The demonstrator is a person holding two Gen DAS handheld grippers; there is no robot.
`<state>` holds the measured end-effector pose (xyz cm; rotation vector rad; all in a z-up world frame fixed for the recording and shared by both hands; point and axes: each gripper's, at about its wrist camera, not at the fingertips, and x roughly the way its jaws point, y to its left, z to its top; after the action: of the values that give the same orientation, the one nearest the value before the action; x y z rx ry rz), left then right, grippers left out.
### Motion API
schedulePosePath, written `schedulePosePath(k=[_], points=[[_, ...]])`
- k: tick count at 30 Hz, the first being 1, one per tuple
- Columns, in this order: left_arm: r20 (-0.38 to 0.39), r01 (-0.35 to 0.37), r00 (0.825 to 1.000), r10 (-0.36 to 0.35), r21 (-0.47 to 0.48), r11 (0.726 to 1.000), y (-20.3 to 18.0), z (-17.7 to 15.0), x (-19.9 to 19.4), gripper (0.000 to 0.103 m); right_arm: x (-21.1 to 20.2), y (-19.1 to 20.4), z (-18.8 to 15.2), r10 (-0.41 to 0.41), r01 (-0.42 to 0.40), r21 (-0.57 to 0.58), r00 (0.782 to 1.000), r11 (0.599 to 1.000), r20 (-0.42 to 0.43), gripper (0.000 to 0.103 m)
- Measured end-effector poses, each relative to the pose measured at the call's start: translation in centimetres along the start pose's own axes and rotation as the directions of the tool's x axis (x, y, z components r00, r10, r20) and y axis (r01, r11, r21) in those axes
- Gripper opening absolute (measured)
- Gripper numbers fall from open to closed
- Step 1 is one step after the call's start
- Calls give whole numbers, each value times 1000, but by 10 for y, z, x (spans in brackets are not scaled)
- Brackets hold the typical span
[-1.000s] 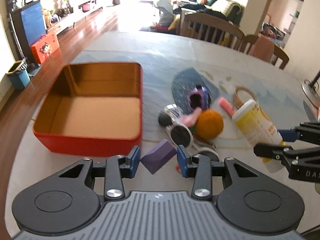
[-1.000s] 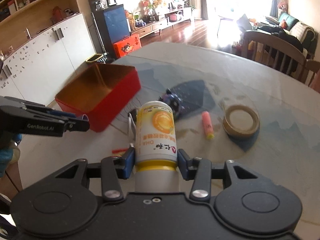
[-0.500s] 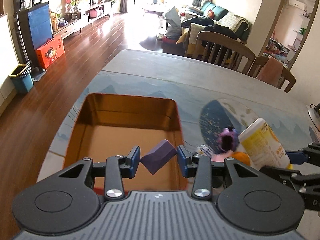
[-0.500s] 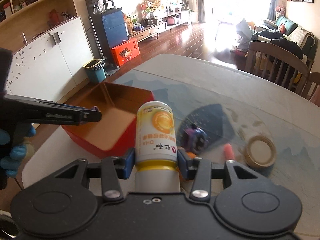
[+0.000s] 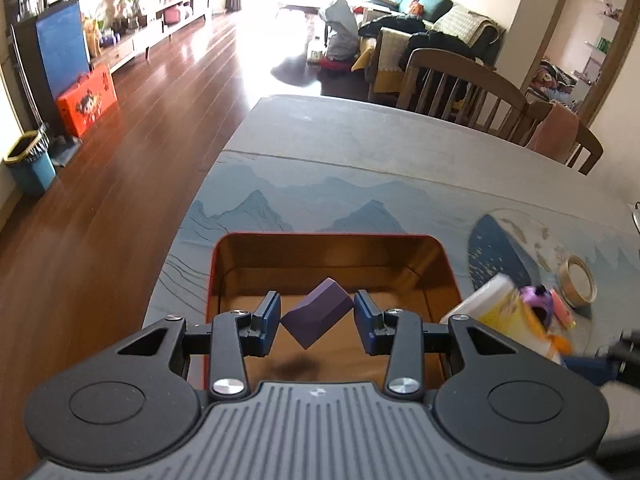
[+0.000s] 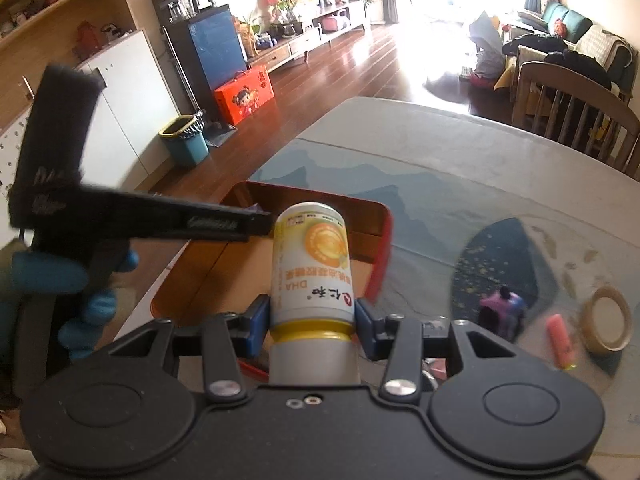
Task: Organize rigid objects
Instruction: 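Carry the purple cube and bottle into the red tin and release both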
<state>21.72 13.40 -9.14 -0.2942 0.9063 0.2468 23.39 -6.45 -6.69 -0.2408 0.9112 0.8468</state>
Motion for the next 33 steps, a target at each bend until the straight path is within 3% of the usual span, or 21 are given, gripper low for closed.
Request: schedulePosePath(k=[6,14,25,33], points=[[-16,0,1000,1,66,998,4,15,22,39,40,6,5,-19,22,39,996,999,-84,44],[-58,37,998,-28,158,987,-3,17,47,39,76,26,-2,-48,40,-51,987,998,-156,44],[-121,45,992,-23,182,982,-2,15,74,39,98,41,-13,-84,55,-167,982,984,-168,44],[-157,48,988,-18,186,981,-3,13,84,39,98,41,-11,-82,54,-158,981,986,-178,45]])
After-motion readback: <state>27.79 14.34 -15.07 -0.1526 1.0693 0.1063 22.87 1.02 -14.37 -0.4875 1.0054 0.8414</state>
